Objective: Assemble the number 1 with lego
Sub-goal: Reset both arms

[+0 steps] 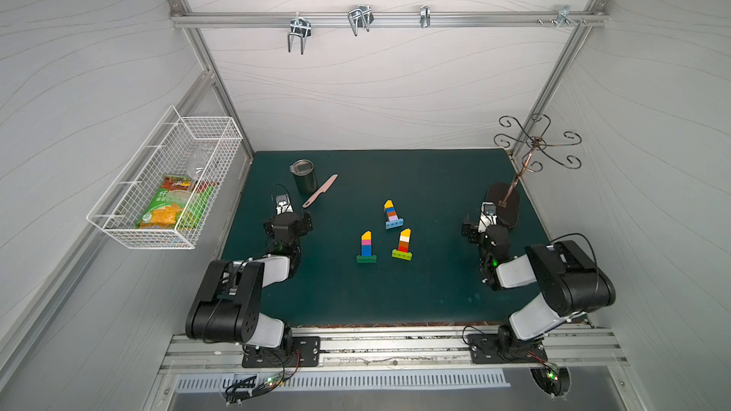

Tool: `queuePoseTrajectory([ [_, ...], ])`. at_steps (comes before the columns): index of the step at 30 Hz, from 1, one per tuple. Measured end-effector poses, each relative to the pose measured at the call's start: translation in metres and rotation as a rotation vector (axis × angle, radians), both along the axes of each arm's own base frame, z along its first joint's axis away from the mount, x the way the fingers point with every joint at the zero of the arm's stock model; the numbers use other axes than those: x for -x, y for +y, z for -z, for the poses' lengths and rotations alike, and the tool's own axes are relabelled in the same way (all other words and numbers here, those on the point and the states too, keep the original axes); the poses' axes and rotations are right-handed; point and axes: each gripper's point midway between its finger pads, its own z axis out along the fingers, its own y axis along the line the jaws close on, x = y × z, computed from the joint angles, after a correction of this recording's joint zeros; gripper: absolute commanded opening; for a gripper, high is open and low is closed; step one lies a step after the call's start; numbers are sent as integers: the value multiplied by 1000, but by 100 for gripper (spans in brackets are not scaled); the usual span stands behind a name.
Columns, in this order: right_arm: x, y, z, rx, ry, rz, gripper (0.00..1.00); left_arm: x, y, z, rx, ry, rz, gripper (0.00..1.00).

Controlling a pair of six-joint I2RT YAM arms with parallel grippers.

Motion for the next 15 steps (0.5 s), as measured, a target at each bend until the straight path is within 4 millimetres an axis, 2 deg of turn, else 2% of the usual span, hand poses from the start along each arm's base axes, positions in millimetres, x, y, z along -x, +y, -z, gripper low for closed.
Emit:
queuePoseTrajectory([
  [3, -16, 5, -9, -7, 0, -9, 99, 4, -2, 25, 1, 69, 16, 100],
  [5, -21, 7, -15, -13, -12, -11, 99, 2, -3, 24, 4, 58, 21, 100],
  [15, -19, 7, -5, -11, 31, -11, 99, -2, -5, 14, 6, 16, 25, 100],
])
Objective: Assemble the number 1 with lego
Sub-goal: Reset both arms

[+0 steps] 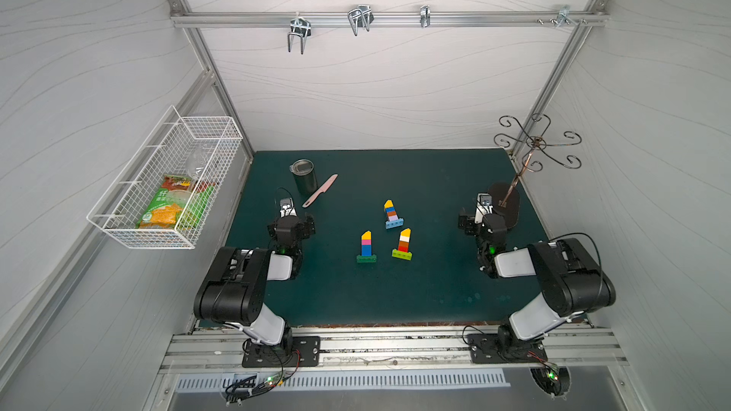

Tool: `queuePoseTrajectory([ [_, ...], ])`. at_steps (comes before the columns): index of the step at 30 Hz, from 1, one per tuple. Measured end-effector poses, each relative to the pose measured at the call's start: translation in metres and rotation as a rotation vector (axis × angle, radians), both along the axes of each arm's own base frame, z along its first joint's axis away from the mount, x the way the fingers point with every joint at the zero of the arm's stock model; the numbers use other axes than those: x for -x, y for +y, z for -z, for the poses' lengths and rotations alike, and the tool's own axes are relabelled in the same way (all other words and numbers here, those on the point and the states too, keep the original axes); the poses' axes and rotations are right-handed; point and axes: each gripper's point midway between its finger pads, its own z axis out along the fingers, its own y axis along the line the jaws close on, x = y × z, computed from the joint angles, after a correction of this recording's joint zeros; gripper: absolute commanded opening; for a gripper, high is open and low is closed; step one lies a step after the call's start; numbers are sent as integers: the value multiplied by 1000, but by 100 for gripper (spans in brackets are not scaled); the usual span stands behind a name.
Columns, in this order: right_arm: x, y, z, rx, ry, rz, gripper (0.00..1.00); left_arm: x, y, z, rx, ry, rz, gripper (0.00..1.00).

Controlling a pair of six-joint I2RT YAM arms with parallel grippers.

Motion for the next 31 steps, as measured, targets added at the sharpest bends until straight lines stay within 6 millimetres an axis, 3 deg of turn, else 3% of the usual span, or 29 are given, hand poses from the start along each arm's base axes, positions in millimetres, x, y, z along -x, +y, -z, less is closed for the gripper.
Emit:
queuePoseTrajectory([
  [31, 3, 1, 11, -11, 49, -22, 99, 0, 0, 0, 0, 0, 1, 100],
])
